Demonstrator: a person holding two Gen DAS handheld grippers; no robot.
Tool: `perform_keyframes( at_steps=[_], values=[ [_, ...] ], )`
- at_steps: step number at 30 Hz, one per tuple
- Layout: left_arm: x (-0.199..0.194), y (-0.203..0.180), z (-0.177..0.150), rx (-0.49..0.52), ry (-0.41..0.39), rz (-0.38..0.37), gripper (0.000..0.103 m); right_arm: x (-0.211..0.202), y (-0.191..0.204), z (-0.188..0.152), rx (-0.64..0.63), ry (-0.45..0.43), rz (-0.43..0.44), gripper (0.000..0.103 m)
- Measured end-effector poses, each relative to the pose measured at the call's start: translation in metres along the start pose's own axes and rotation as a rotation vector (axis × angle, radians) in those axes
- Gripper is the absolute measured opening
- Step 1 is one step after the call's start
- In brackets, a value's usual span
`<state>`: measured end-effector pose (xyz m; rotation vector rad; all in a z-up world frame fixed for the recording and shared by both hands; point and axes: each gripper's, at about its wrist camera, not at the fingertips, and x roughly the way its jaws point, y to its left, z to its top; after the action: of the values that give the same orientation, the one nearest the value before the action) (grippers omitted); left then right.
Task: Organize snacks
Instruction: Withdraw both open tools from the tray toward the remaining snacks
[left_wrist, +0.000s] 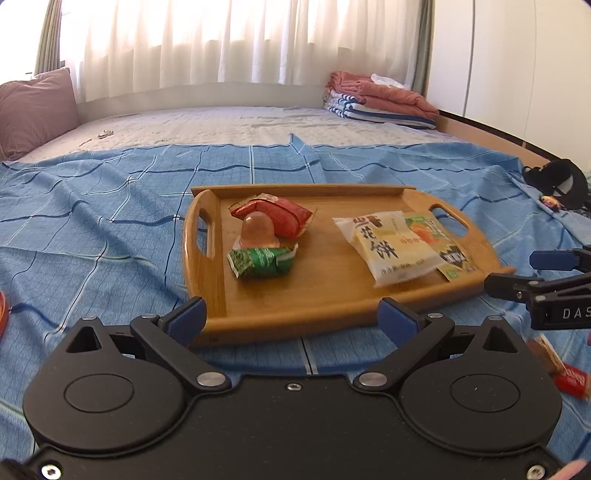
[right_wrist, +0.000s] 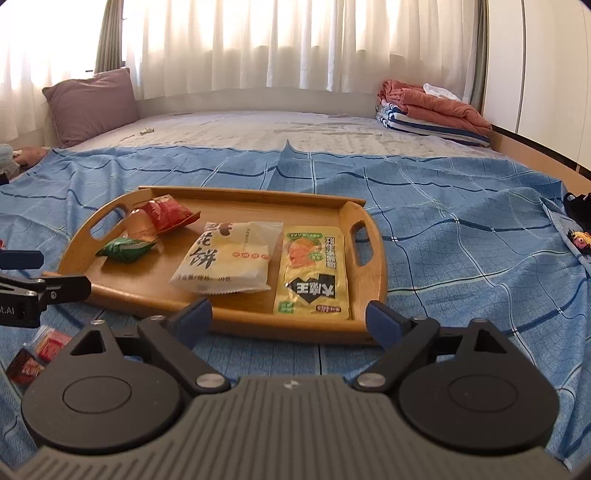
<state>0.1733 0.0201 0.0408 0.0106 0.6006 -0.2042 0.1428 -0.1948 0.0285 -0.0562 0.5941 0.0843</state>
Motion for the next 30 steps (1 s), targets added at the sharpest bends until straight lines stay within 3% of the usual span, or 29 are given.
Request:
perform_keyframes(
  at_steps=[6, 14, 22, 30],
  values=[
    [-0.030, -0.008, -0.027, 0.023, -0.013, -0.012, 0.100, -0.032, 0.010, -0.035, -0.041, -0.006, -0.032, 0.096],
    [-0.056, -0.016, -0.070, -0.027, -0.014, 0.006, 0.100, -0.068, 0.019, -0.082, 0.056, -0.055, -0.116, 0.101],
    [-0.052, -0.019, -0.082, -0.054, -0.002, 0.046, 0.100, -0.066, 0.013, -0.100, 0.075, -0.028, -0.174, 0.101],
    [-0.045, -0.024, -0.081, -0.044, 0.015, 0.051, 0.100, -0.055, 0.006, -0.107, 0.148, -0.006, -0.179, 0.103]
  ],
)
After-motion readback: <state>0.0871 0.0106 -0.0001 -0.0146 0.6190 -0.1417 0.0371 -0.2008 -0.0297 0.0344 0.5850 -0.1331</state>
